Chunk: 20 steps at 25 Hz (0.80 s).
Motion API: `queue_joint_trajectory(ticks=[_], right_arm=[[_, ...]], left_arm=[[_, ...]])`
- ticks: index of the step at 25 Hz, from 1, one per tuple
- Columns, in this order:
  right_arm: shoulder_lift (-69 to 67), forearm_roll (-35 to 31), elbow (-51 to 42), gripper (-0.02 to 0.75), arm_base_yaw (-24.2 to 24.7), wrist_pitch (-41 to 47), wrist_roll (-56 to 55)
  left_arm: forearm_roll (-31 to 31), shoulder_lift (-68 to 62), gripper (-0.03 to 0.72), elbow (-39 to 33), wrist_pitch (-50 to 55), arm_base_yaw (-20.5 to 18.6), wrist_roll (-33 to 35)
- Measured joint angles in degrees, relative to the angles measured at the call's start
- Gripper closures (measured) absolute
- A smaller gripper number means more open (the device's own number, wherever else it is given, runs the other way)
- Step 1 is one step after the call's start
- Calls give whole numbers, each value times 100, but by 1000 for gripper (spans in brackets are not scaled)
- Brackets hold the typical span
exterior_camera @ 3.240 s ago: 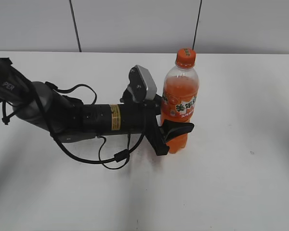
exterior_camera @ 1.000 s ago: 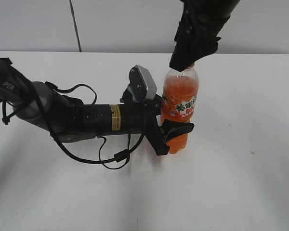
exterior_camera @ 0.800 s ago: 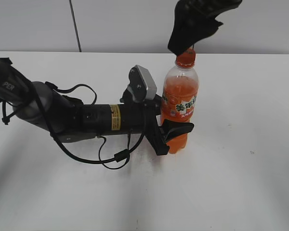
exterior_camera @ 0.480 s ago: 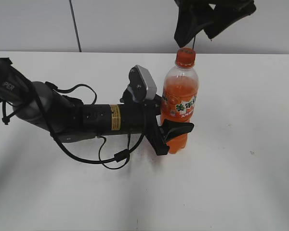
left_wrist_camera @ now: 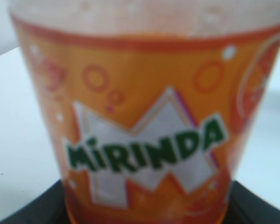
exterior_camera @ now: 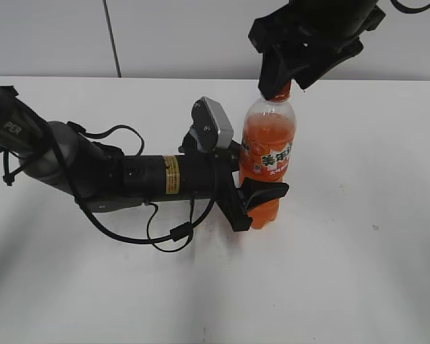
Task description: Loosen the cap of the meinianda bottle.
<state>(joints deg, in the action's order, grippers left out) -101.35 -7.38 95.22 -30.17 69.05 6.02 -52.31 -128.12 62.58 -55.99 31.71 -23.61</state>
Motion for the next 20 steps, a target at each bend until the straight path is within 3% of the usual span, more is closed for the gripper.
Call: queue_joint_trajectory(ticks=[5, 9, 11, 20], right_arm=[[-48, -77, 0, 337, 0, -160, 58], [-48, -99, 0, 468, 0, -134, 301], [-48, -99, 0, 467, 0, -80, 688], [-48, -105, 5, 467, 6, -7, 5679]], left_arm=[[0, 0, 285, 0, 0, 0, 0], [0, 0, 285, 0, 0, 0, 0], [0, 0, 285, 0, 0, 0, 0], [-66, 0, 285, 0, -11, 0, 59]])
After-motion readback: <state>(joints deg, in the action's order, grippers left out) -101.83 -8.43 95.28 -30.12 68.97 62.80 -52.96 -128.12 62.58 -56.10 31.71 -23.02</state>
